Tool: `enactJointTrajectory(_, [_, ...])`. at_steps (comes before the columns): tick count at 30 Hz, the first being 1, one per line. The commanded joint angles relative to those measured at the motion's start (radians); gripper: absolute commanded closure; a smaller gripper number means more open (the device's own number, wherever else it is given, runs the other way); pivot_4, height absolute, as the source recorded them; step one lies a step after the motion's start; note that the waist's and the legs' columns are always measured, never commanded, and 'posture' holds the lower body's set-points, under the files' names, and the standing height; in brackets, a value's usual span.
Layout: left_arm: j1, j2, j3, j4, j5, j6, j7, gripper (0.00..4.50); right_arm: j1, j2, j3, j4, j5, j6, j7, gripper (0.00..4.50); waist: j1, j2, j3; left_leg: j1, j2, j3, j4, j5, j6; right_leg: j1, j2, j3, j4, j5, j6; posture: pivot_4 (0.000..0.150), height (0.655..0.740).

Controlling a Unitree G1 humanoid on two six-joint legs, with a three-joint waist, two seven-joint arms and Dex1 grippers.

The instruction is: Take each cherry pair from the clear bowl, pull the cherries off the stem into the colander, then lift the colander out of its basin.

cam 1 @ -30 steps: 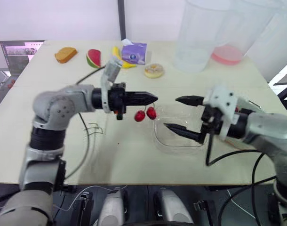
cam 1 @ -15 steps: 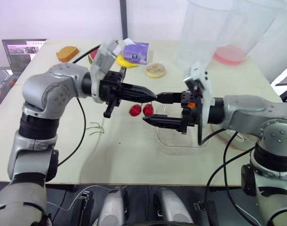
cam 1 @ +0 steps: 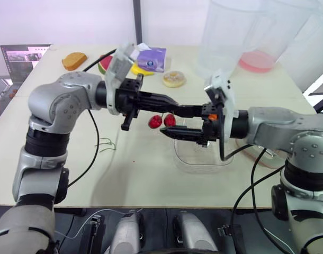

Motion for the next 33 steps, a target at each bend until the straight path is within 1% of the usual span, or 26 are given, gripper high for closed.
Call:
enactJointTrajectory(1, [-0.016,-0.001,0.034,-0.03,-0.015,0.0,0.004,4.5,-0.024,0.0,-0.009,-0.011,0.033,-0.025,-0.014,2.82,0.0,0.0,0.0,0.0,0.0,0.0,0.0,0.0,0.0,0.0,0.0,0.0,0.0,0.0,0.0,0.15,0.74])
enactJointTrajectory(3, [-0.017,-0.002,0.036,-0.029,-0.015,0.001,0.006,4.5,-0.022,0.002,-0.008,-0.01,0.041,-0.028,-0.024,3.77,0.0,0.0,0.0,0.0,0.0,0.0,0.0,0.0,0.0,0.0,0.0,0.0,0.0,0.0,0.0,0.15,0.74])
enactJointTrajectory(4, [-0.019,-0.004,0.036,-0.028,-0.015,0.001,0.007,4.5,-0.021,0.001,-0.006,-0.011,0.044,-0.028,-0.028,4.12,0.0,0.0,0.0,0.0,0.0,0.0,0.0,0.0,0.0,0.0,0.0,0.0,0.0,0.0,0.0,0.15,0.74])
enactJointTrajectory(5, [-0.021,-0.006,0.037,-0.025,-0.016,0.002,0.01,4.5,-0.017,-0.001,-0.003,-0.013,0.044,-0.03,-0.031,4.31,0.0,0.0,0.0,0.0,0.0,0.0,0.0,0.0,0.0,0.0,0.0,0.0,0.0,0.0,0.0,0.15,0.74])
enactJointTrajectory(12, [-0.038,-0.024,0.058,-0.001,-0.03,0.019,0.025,4.5,0.022,-0.034,0.021,-0.028,0.03,-0.03,-0.03,4.31,0.001,0.0,0.0,0.0,0.0,0.0,0.0,0.0,0.0,0.0,0.0,0.0,0.0,0.0,0.0,0.15,0.74])
enactJointTrajectory(18, [-0.043,-0.03,0.064,0.013,-0.028,0.022,0.024,4.5,0.146,-0.1,0.078,-0.053,-0.033,-0.048,-0.007,4.31,0.002,0.0,0.0,0.0,0.0,0.0,0.0,0.0,0.0,0.0,0.0,0.0,0.0,0.0,0.0,0.15,0.74])
enactJointTrajectory(25, [-0.039,-0.035,0.071,0.017,-0.03,0.026,0.025,4.5,0.181,-0.124,0.043,-0.057,-0.026,-0.07,-0.012,4.31,0.0,0.0,0.0,0.0,0.0,0.0,0.0,0.0,0.0,0.0,0.0,0.0,0.0,0.0,0.0,0.15,0.74])
enactJointTrajectory(26, [-0.039,-0.035,0.071,0.016,-0.031,0.027,0.026,4.5,0.186,-0.128,0.016,-0.059,-0.01,-0.074,-0.02,4.31,0.0,0.0,0.0,0.0,0.0,0.0,0.0,0.0,0.0,0.0,0.0,0.0,0.0,0.0,0.0,0.15,0.74])
enactJointTrajectory(28, [-0.034,-0.032,0.073,0.015,-0.032,0.029,0.028,4.5,0.199,-0.171,-0.126,-0.034,0.045,-0.088,-0.044,4.31,0.002,0.0,0.0,0.0,0.0,0.0,0.0,0.0,0.0,0.0,0.0,0.0,0.0,0.0,0.0,0.15,0.74])
enactJointTrajectory(29, [-0.031,-0.031,0.075,0.012,-0.035,0.031,0.029,4.5,0.218,-0.208,-0.202,-0.014,0.049,-0.091,-0.048,4.31,0.008,0.0,0.0,-0.001,0.0,0.0,0.0,0.0,0.0,-0.001,0.0,0.0,0.0,0.0,0.0,0.15,0.74])
enactJointTrajectory(31, [-0.026,-0.03,0.08,0.005,-0.041,0.039,0.036,4.5,0.28,-0.284,-0.301,0.014,0.012,-0.091,-0.045,4.31,0.012,0.0,0.0,-0.001,-0.001,0.0,0.0,0.0,0.0,0.0,-0.001,0.0,-0.001,0.0,0.0,0.15,0.74])
enactJointTrajectory(32, [-0.024,-0.029,0.082,0.001,-0.044,0.042,0.038,4.5,0.305,-0.309,-0.326,0.02,-0.001,-0.094,-0.044,4.31,0.013,0.0,0.0,-0.001,-0.001,0.0,0.0,0.0,0.001,0.001,-0.001,-0.001,-0.002,0.0,0.0,0.15,0.74])
enactJointTrajectory(33, [-0.018,-0.029,0.084,-0.005,-0.047,0.045,0.041,4.5,0.357,-0.34,-0.378,0.048,-0.045,-0.099,-0.053,4.31,0.011,0.0,0.0,-0.001,-0.001,0.0,0.0,-0.001,0.001,0.002,-0.001,-0.001,-0.003,0.0,0.0,0.15,0.74])
